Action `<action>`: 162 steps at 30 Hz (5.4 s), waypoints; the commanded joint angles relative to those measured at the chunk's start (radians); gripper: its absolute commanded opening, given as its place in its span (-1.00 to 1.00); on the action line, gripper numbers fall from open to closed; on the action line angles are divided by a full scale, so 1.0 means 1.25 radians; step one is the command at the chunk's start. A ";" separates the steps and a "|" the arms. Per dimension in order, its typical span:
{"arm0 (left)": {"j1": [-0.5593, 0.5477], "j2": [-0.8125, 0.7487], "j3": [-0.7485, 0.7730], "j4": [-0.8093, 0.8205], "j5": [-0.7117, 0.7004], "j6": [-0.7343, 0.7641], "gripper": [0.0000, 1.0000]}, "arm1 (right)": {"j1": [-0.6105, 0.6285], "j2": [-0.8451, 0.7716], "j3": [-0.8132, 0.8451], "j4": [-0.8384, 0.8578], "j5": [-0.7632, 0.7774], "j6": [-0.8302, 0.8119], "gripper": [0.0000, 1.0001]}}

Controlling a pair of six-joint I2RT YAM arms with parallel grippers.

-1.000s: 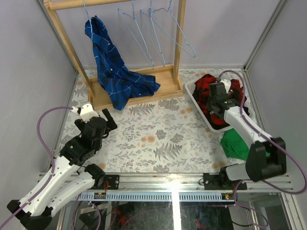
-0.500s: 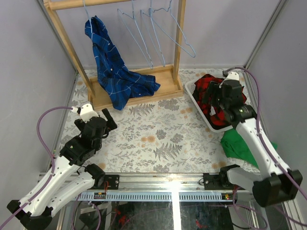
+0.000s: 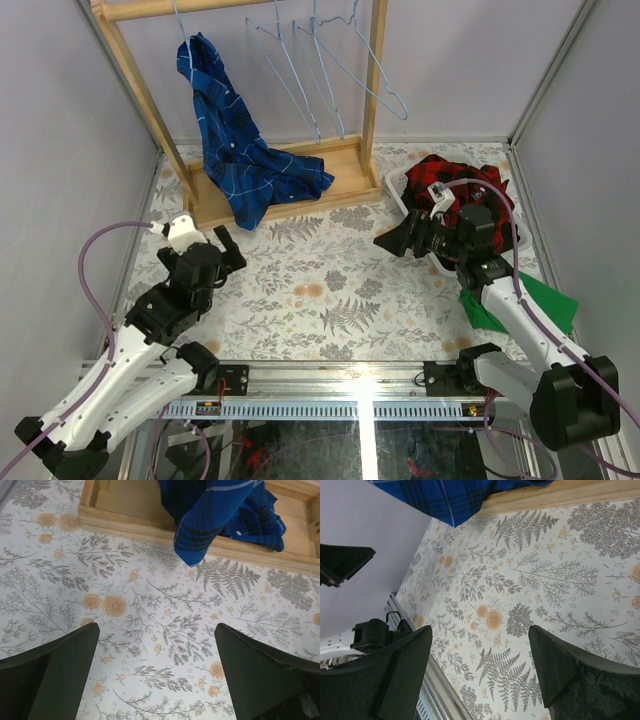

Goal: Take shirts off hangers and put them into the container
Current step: Pick up the hanger from the clothesline.

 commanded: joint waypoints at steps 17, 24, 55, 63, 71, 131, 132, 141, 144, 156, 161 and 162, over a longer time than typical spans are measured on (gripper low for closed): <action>0.003 0.251 0.412 0.183 0.071 0.151 1.00 | 0.005 -0.017 0.035 -0.012 -0.023 -0.039 0.86; 0.012 0.382 0.582 0.142 -0.001 0.236 1.00 | 0.006 0.003 0.051 -0.048 -0.027 -0.049 0.99; 0.382 0.651 0.834 0.073 0.328 0.267 0.69 | 0.006 0.038 0.088 -0.180 0.062 -0.089 0.98; 0.394 0.674 0.831 0.105 0.379 0.260 -0.17 | 0.005 0.045 0.098 -0.211 0.080 -0.102 0.98; 0.394 0.585 0.739 0.190 0.352 0.280 -0.82 | 0.005 0.051 0.103 -0.223 0.095 -0.110 0.99; 0.395 0.424 0.430 0.737 0.357 0.255 -1.00 | 0.005 0.078 0.116 -0.234 0.095 -0.108 0.98; 0.395 0.424 0.432 0.739 0.358 0.258 -0.99 | 0.006 0.079 0.117 -0.234 0.095 -0.108 0.98; 0.395 0.405 0.445 0.714 0.364 0.247 -1.00 | 0.006 0.081 0.116 -0.233 0.095 -0.106 0.98; 0.396 0.357 0.397 0.677 0.376 0.224 -1.00 | 0.006 0.081 0.115 -0.236 0.097 -0.108 0.98; 0.394 0.073 0.115 0.626 0.523 0.192 -1.00 | 0.006 0.083 0.099 -0.200 0.098 -0.111 1.00; 0.394 -0.014 0.091 0.524 0.567 0.175 -0.99 | 0.005 0.059 0.070 -0.143 0.080 -0.108 0.99; 0.394 -0.029 0.088 0.512 0.583 0.165 -0.99 | 0.004 0.052 0.063 -0.134 0.075 -0.112 0.98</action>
